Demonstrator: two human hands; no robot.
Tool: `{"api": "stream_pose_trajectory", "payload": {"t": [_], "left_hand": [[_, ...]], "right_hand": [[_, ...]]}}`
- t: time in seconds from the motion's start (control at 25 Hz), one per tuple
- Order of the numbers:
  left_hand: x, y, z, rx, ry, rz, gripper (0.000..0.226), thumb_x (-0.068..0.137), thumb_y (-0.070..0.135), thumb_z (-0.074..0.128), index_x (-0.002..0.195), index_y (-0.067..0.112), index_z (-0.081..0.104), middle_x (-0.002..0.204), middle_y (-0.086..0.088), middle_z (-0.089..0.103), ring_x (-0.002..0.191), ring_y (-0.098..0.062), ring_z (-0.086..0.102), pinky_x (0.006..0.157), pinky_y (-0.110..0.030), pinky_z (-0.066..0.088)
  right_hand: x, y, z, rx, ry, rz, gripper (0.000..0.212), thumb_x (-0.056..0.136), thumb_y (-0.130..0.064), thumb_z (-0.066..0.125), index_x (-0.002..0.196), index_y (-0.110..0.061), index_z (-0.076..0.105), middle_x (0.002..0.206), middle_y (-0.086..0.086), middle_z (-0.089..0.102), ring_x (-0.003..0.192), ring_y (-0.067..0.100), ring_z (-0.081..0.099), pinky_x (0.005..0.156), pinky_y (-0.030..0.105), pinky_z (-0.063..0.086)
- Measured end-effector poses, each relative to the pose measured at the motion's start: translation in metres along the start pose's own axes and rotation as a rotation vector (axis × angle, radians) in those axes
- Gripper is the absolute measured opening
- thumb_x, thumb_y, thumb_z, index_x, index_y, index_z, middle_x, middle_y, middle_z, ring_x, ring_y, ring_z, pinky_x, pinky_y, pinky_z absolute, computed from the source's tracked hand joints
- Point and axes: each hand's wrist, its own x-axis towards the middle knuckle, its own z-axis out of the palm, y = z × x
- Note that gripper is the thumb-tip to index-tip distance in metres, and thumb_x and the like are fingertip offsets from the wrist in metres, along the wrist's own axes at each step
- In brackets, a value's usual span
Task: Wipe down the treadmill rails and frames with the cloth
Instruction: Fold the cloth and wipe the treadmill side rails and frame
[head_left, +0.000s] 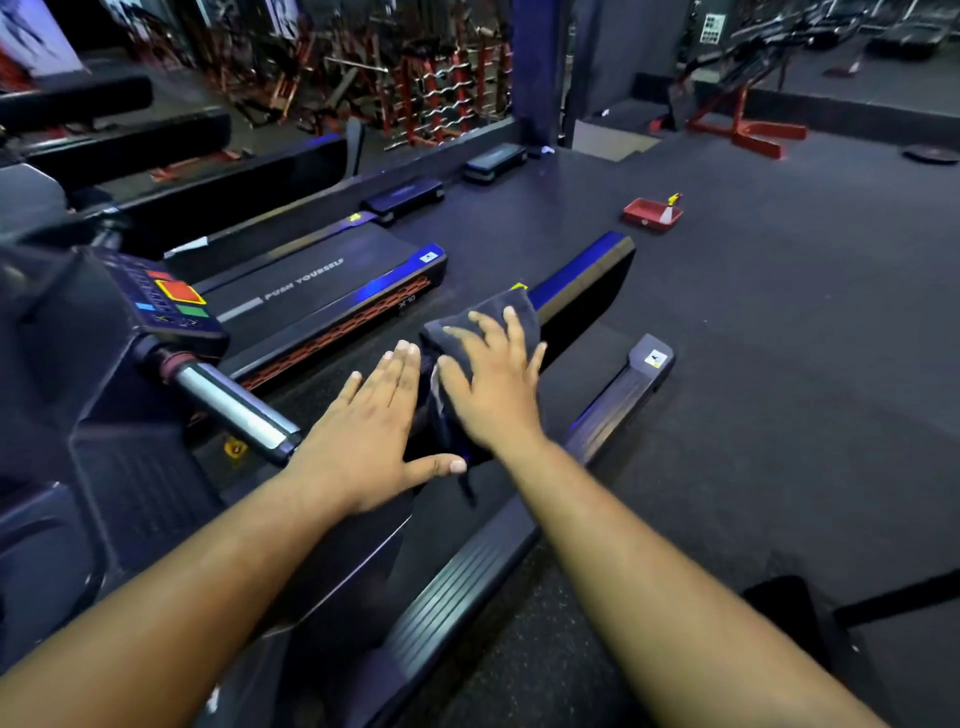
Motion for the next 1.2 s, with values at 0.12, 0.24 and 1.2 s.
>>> {"api": "stream_pose_trajectory", "payload": {"t": [0.12, 0.24, 1.2], "left_hand": [[-0.02, -0.013, 0.0, 0.016, -0.059, 0.027, 0.13, 0.059, 0.098, 0.01, 0.149, 0.014, -0.032, 0.16, -0.001, -0.031, 0.151, -0.013, -0.02, 0.126, -0.042, 0.002], [-0.026, -0.017, 0.0, -0.008, -0.032, 0.05, 0.128, 0.061, 0.099, 0.01, 0.151, 0.017, -0.029, 0.162, 0.001, -0.028, 0.151, -0.011, -0.019, 0.125, -0.041, 0.0], [-0.027, -0.023, 0.001, -0.188, 0.013, 0.142, 0.125, 0.061, 0.101, -0.001, 0.156, 0.022, -0.019, 0.165, 0.005, -0.021, 0.151, -0.007, -0.018, 0.126, -0.041, 0.0]], "right_hand": [[-0.027, 0.006, 0.005, 0.027, -0.009, -0.098, 0.056, 0.094, -0.052, 0.039, 0.146, -0.035, 0.044, 0.165, -0.005, 0.019, 0.154, 0.021, -0.006, 0.116, 0.063, -0.003], [0.033, 0.016, -0.015, -0.04, 0.023, 0.136, 0.045, 0.097, -0.041, 0.046, 0.141, -0.038, 0.051, 0.166, -0.005, 0.018, 0.154, 0.022, -0.008, 0.116, 0.07, -0.004], [-0.017, -0.019, 0.044, 0.73, 0.316, 0.663, 0.066, 0.106, -0.027, 0.042, 0.16, -0.017, 0.005, 0.167, 0.01, -0.01, 0.153, 0.024, -0.011, 0.121, 0.039, -0.008]]}}
